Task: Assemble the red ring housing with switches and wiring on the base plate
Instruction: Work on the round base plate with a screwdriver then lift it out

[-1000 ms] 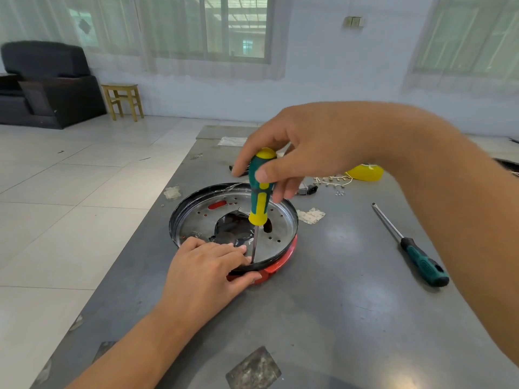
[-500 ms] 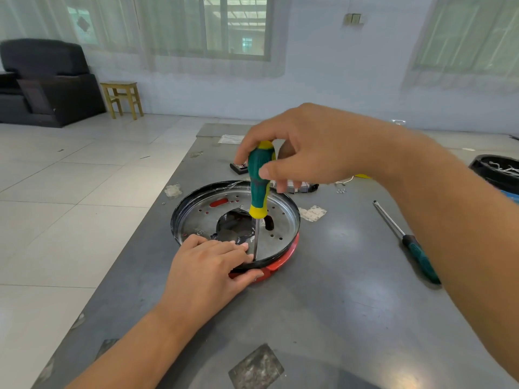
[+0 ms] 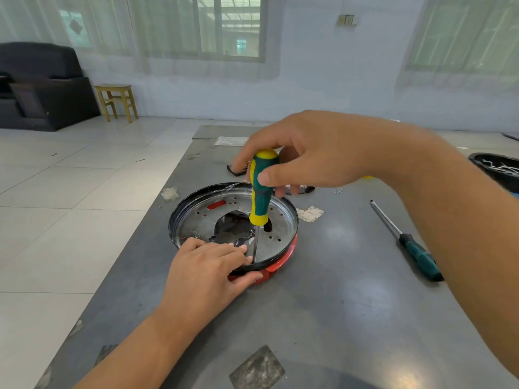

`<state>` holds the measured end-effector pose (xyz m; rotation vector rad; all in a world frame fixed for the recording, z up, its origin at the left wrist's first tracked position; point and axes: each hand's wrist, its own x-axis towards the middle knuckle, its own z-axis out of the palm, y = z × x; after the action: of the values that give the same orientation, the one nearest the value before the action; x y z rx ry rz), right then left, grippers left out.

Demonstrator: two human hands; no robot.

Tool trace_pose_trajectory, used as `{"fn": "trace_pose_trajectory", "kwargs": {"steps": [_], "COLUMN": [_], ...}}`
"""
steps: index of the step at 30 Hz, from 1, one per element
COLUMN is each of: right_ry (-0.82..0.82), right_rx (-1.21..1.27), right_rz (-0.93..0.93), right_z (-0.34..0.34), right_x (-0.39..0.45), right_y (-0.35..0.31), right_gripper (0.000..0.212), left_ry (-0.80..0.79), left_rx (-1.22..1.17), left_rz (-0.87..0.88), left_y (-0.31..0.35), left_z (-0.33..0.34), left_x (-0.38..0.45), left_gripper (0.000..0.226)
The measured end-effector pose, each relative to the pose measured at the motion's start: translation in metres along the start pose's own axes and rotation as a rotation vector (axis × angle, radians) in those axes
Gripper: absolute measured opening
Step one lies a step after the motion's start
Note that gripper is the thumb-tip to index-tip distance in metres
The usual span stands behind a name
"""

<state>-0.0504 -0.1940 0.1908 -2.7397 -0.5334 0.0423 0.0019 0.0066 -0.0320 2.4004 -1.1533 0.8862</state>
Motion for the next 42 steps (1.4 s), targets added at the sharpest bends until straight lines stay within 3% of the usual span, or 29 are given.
{"fn": "trace_pose_trajectory", "kwargs": {"steps": [2, 7, 9, 12, 14, 16, 21, 23, 25, 28, 31, 35, 42], "right_ry": [0.1, 0.461, 0.377, 0.031, -0.035, 0.083, 0.44, 0.379, 0.137, -0.067, 0.039, 0.236, 0.281], "right_rx": [-0.052, -0.512, -0.534, -0.136, 0.019, -0.063, -0.531, -0.532, -0.372, -0.1, -0.121, -0.309, -0.365], "right_rz": [0.001, 0.084, 0.048, -0.002, -0.002, -0.006, 0.024, 0.044, 0.073, 0.087, 0.065, 0.027, 0.015], "right_z": [0.005, 0.039, 0.03, 0.005, -0.002, 0.005, 0.045, 0.038, 0.017, -0.002, 0.008, 0.027, 0.034], "right_x": [0.0, 0.009, 0.009, 0.002, -0.002, 0.002, 0.014, 0.015, 0.014, 0.009, 0.009, 0.015, 0.017], "right_y": [-0.001, -0.002, -0.001, -0.004, -0.005, -0.008, -0.021, -0.022, -0.017, -0.014, -0.009, -0.006, -0.012], "right_gripper": [0.012, 0.053, 0.049, 0.032, 0.024, 0.012, 0.053, 0.046, 0.024, 0.019, 0.008, 0.022, 0.024], "left_ry": [-0.003, 0.01, 0.013, 0.001, 0.004, -0.003, -0.017, -0.022, -0.031, -0.038, -0.026, -0.026, -0.022], "left_rx": [-0.002, -0.001, 0.002, 0.001, 0.003, 0.004, 0.009, 0.009, 0.003, 0.007, 0.003, 0.018, 0.02], "left_rz": [-0.003, -0.003, -0.005, -0.003, -0.005, -0.01, -0.019, -0.012, -0.006, -0.011, -0.002, -0.003, -0.008], "left_y": [0.0, 0.001, 0.001, 0.001, 0.001, 0.001, 0.0, 0.0, 0.0, 0.001, 0.002, 0.0, 0.001], "left_z": [0.0, 0.001, 0.0, -0.001, 0.0, 0.0, 0.001, 0.0, -0.001, -0.002, -0.001, -0.001, -0.002], "left_x": [0.0, 0.0, 0.0, -0.001, 0.0, 0.0, -0.001, -0.001, -0.002, 0.0, 0.0, 0.0, 0.001], "left_gripper": [0.047, 0.044, 0.043, 0.045, 0.045, 0.045, 0.044, 0.044, 0.044, 0.046, 0.047, 0.047, 0.047]}}
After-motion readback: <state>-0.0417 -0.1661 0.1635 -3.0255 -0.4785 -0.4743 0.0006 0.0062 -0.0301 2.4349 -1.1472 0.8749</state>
